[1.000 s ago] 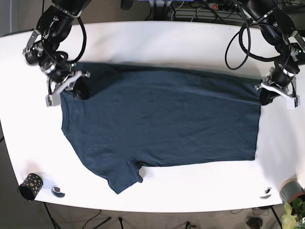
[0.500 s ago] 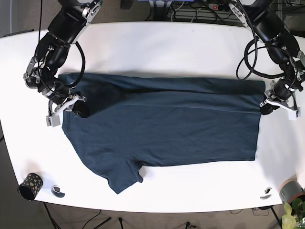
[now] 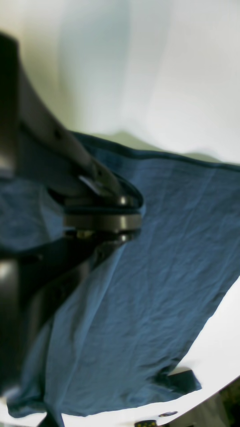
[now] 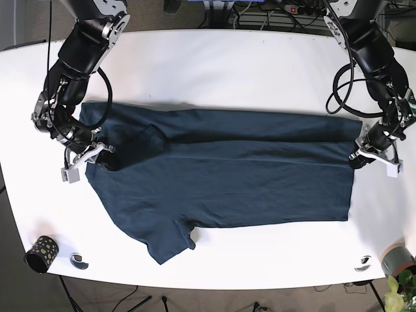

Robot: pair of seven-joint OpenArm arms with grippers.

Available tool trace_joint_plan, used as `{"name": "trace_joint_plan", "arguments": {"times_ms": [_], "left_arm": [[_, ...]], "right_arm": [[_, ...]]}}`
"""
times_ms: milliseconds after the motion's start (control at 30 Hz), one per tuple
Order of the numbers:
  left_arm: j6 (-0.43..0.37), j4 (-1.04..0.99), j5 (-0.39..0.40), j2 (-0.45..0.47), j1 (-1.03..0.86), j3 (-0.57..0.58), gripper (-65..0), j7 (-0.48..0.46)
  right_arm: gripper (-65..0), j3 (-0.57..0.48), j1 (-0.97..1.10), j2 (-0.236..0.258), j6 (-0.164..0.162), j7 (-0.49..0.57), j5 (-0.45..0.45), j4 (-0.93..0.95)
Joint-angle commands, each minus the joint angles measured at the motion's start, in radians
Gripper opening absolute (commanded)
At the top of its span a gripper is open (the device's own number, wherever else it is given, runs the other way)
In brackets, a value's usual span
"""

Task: Fold the T-shirt properly
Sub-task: 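Lift the shoulder edge and fold it toward the hem with both grippers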

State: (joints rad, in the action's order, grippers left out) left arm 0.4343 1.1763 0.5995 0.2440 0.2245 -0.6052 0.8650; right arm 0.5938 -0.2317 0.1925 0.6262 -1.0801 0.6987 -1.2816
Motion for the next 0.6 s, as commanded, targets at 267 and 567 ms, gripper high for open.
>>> {"name": "trace_joint_plan", "arguments": {"times_ms": [267,567], "left_arm": [[0.007,-0.042,-0.071,0.081,0.06,0.153,-9.4,-0.111],[0.067,0.072,-0.112,0.119,-0.086,0.201,-11.9,-0.195]], "right_arm": [[-16.8,-0.105,0.004,0.137,0.004,0.097,0.025,-0.011],[-14.9,-0.104,0.131,0.213,0.004,0.113,0.025,-0.102]]}}
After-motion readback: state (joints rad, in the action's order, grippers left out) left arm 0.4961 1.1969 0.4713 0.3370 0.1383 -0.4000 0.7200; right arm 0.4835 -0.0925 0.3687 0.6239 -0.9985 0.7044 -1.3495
